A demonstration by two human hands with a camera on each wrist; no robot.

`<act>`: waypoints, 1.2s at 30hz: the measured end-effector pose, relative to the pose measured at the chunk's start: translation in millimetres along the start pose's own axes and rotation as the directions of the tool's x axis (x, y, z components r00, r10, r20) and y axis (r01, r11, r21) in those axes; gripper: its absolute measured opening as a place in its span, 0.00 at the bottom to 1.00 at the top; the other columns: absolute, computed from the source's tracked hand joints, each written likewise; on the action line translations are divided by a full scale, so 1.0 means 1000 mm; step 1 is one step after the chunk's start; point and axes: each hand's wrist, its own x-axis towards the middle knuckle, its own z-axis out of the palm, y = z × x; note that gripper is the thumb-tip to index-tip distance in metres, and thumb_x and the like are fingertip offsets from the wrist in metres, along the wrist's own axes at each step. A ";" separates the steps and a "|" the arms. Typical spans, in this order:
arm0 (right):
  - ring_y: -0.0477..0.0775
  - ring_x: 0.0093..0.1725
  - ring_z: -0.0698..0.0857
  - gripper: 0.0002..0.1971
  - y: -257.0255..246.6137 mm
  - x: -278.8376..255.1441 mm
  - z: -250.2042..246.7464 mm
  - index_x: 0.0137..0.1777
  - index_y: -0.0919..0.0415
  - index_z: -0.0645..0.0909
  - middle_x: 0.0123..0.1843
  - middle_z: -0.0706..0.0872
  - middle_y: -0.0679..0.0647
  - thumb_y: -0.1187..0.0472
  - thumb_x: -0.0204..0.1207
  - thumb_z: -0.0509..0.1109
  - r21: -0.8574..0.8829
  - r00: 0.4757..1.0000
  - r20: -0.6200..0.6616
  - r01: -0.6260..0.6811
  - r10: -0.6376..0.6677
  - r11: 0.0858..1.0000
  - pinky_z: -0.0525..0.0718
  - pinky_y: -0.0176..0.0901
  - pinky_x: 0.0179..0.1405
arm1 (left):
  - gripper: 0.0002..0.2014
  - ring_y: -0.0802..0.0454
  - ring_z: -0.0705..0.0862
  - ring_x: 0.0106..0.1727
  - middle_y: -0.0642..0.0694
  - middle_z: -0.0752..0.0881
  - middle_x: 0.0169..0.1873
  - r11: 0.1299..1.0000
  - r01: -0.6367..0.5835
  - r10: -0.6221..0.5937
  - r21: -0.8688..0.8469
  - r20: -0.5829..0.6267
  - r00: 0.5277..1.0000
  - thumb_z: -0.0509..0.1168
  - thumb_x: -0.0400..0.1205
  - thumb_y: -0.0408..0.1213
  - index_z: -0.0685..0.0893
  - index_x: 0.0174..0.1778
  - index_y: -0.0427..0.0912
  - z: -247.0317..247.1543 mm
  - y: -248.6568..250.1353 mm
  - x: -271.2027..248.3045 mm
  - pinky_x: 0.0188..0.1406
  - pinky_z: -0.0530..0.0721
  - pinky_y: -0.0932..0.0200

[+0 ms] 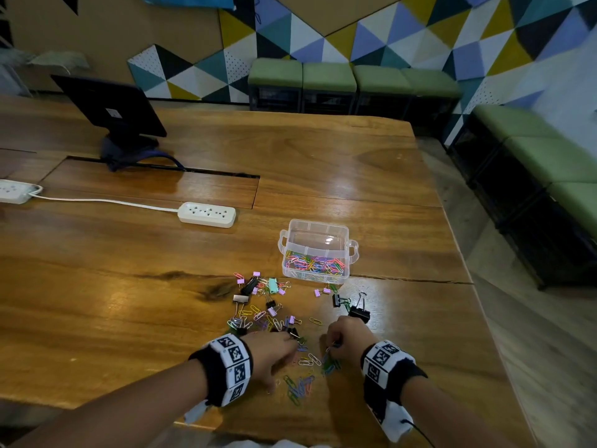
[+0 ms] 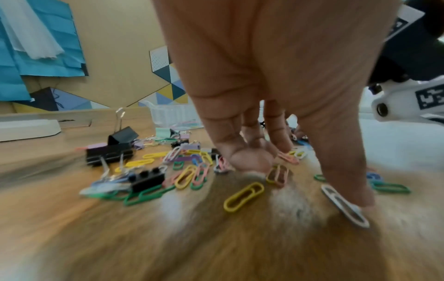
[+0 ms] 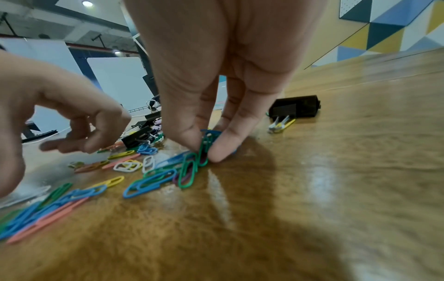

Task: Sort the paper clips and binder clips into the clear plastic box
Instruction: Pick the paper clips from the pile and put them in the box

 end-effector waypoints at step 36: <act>0.47 0.33 0.88 0.06 0.008 0.033 -0.091 0.35 0.58 0.83 0.35 0.89 0.55 0.68 0.68 0.76 0.490 0.942 -0.242 -0.088 0.232 0.867 0.90 0.39 0.40 | 0.31 0.51 0.74 0.76 0.52 0.72 0.77 0.873 -0.162 0.269 0.461 -0.175 0.947 0.42 0.80 0.59 0.56 0.81 0.54 0.057 0.007 0.034 0.66 0.81 0.48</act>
